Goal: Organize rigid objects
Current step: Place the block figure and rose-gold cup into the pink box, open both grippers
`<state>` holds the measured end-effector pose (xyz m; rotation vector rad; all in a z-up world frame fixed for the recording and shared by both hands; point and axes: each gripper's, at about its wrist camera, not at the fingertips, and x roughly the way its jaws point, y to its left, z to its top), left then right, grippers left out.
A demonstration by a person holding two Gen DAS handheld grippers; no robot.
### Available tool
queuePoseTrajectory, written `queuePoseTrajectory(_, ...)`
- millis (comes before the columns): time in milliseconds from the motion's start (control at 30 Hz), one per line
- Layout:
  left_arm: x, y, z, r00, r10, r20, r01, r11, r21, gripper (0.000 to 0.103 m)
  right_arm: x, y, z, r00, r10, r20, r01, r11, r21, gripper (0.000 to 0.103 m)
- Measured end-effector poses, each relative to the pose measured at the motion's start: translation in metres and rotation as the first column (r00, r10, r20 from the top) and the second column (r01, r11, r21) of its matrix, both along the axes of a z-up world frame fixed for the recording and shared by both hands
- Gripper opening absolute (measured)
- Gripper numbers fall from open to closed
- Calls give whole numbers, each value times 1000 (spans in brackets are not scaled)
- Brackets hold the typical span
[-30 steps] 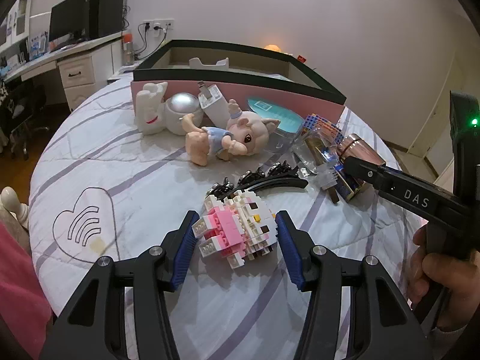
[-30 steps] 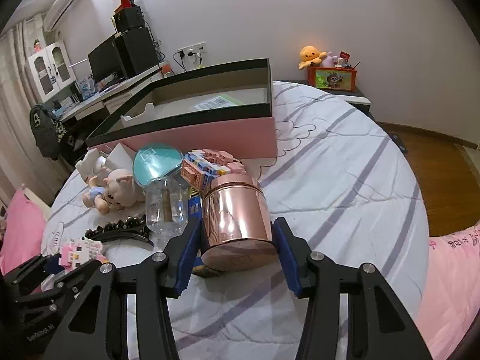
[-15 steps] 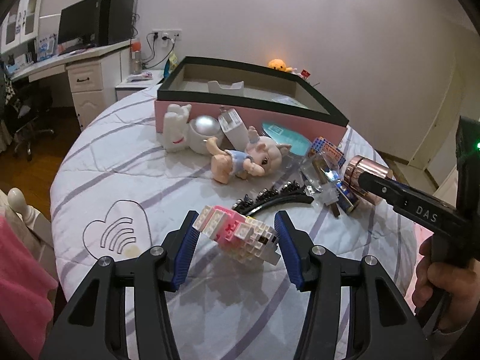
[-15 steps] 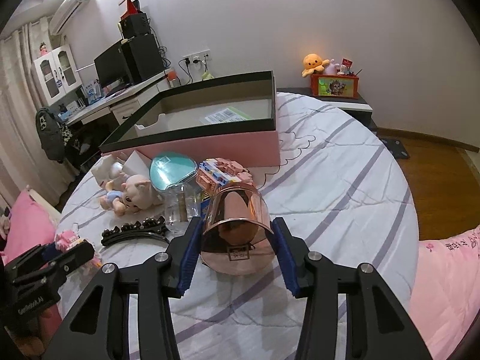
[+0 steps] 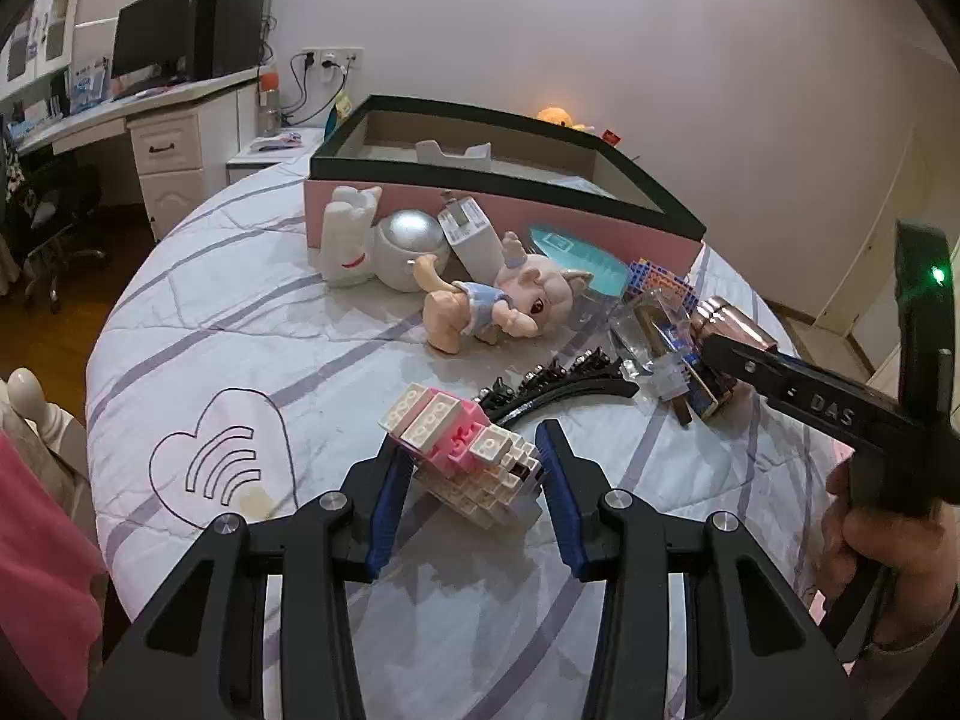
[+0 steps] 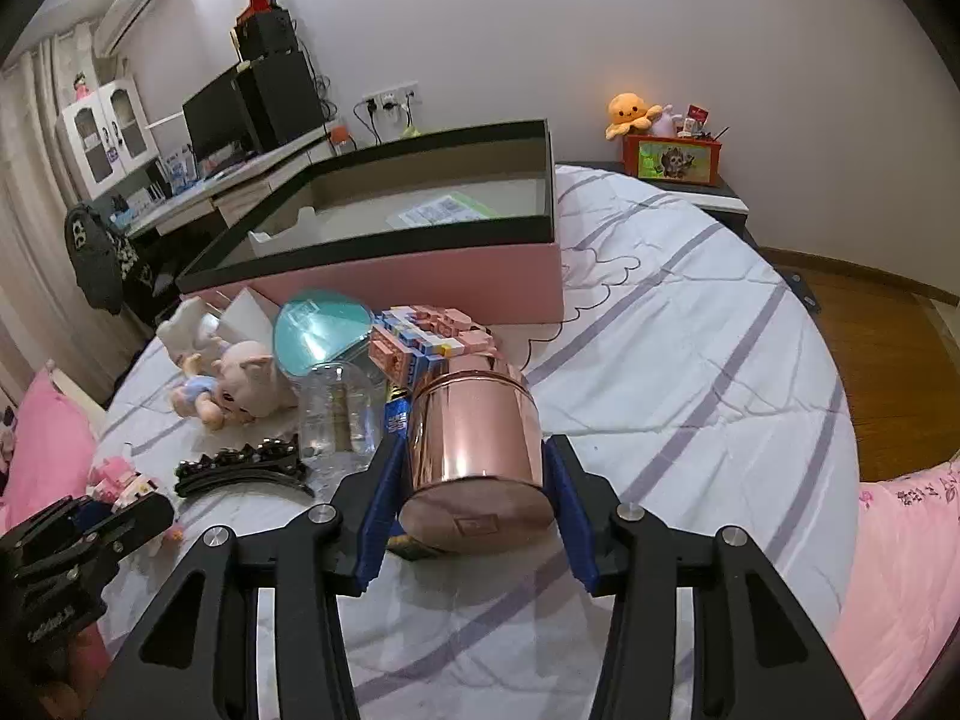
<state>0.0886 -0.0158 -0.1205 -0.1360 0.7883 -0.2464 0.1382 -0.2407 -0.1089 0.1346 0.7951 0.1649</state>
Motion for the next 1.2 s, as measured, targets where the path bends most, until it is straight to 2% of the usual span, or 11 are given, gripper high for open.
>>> queuePoseTrajectory(300,-4,7,17,999,5,43,-5,1000,-9,43,-21,4,33,997,28,76,-29,999,17,48)
queuePoseTrajectory(600,22,9,64,989,19,147,-25,999,43,43,-1,26,72,985,87,149,-82,996,-36,48)
queuePoseTrajectory(833,91,15,106,972,26,235,-52,993,102,43,61,42,102,976,115,185,-99,991,-90,48)
queuePoseTrajectory(900,117,14,112,971,29,237,-58,991,117,43,86,47,104,977,115,178,-97,990,-105,48)
queuePoseTrajectory(1033,182,14,110,982,32,185,-55,991,120,43,143,51,96,987,103,126,-90,990,-105,48)
queuePoseTrajectory(1200,249,9,89,996,40,85,-50,992,117,43,201,45,69,997,78,19,-76,993,-89,48)
